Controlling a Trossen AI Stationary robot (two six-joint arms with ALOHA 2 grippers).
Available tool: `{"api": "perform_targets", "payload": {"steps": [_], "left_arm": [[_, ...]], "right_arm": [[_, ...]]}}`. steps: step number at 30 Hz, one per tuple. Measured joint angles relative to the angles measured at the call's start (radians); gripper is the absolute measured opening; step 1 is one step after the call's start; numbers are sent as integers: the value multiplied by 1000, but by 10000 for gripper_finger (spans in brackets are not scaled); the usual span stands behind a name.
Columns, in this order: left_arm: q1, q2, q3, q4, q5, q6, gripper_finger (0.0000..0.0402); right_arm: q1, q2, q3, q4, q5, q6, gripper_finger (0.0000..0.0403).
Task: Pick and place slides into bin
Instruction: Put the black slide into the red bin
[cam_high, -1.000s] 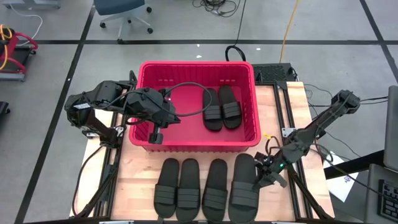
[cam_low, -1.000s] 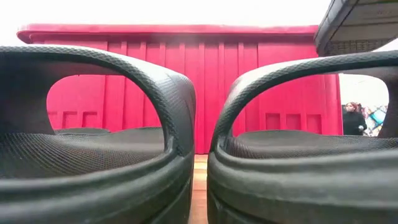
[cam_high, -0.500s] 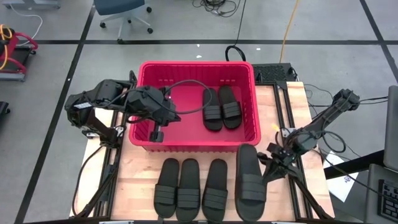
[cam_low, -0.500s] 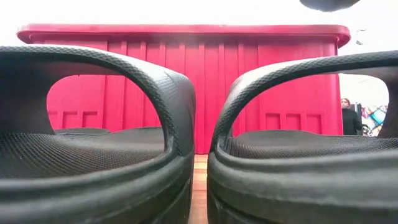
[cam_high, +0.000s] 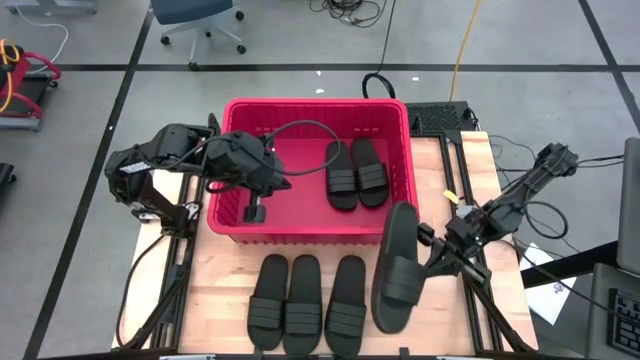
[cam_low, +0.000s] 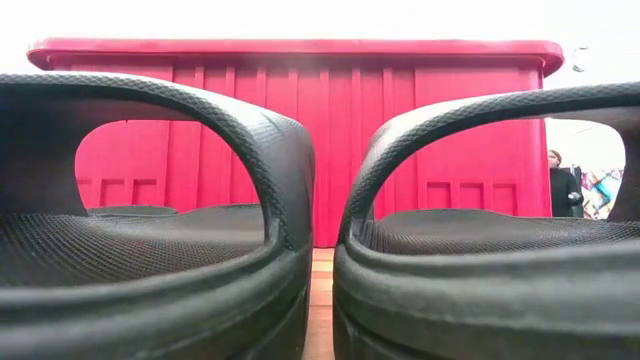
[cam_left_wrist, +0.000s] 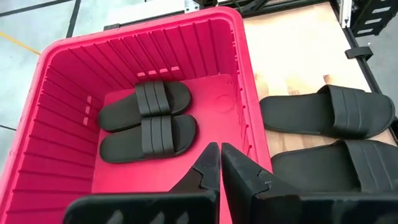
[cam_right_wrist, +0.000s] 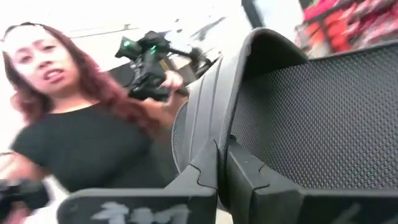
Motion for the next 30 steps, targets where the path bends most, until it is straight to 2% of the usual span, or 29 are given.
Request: {"api": "perform_targets", "payload": {"steps": [3,8,11,18,23,26,30], "left_arm": [[0,0,0,0,0,0,24],[0,0,0,1,0,-1,44],[0,0,0,2,0,-3,63],[0,0,0,2,0,4,114],[0,0,0,7,0,35,128],[0,0,0,28,0,34,126],[0,0,0,74,0,35,123]], "right_arm": [[-22,0,13,-10,63,-67,0],[-98,-1,13,-80,221,-60,0],[-158,-1,13,-98,266,-63,0],[-312,-1,13,-97,262,-144,0],[-434,-1,13,-94,257,-133,0],[-520,2,13,-90,172,-88,0],[-638,37,13,-46,-8,-28,0]]}}
